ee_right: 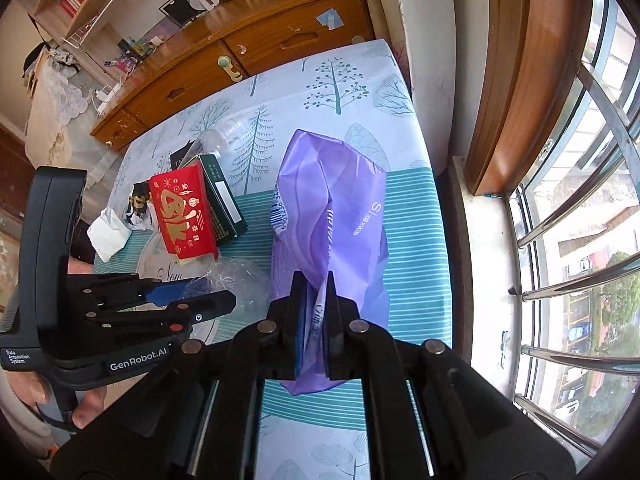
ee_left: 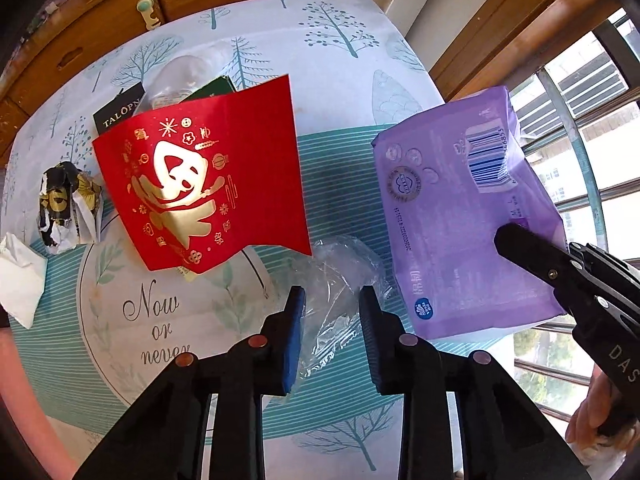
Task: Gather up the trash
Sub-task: 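Grasp the clear plastic bag with the left tool while the right tool holds the purple bag, then carry the purple bag and clear plastic bag over the bin and open both tools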
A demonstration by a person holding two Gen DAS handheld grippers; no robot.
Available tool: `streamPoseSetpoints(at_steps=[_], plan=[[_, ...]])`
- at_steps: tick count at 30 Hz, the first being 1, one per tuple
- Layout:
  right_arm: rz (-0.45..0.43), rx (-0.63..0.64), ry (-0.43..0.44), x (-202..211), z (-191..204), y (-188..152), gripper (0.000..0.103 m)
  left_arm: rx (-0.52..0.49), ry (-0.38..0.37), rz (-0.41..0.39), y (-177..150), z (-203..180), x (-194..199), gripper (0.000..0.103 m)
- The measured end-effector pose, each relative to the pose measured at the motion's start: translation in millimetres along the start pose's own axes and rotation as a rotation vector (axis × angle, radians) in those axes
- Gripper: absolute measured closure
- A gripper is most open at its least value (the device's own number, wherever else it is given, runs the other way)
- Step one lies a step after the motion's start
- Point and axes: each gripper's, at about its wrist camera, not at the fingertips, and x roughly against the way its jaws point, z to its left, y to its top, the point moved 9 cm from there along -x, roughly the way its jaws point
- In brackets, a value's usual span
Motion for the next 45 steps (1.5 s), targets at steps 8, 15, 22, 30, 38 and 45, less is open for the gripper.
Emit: streamPoseSetpoints(at_steps=[8,15,22,30,38,45], plan=[[-0.013,0.026,-0.006,19.3,18.7,-27.6,0.099,0.008,-0.002,-0.068,-47.2,0.9,39.6,0.08],[-0.046,0.064,-0.004,62.3,56.9,-81.9,0.099,0.029,-0.011,-0.144,-138.0,13.9,93.2,0.08],[-0.063,0.114,0.01,113.1,123.6,-181.0,0.099,0.064,-0.007,-0.215,-269.8,39.1,140.7,0.08],[-0.009,0.189,0.033,139.4,199.7,-333.9,0.099,0.137,-0.005,-0.208,-440.3,77.6,147.3,0.08],[0.173,0.245,0.02,112.2,216.3,-467.9,0.099,0.241,-0.039,-0.083,-545.9,89.6,98.3,0.08],[0.306,0.276,-0.025,51.1,193.1,-541.7,0.099,0.297,-0.049,-0.013,-586.5,90.4,21.9,0.08]])
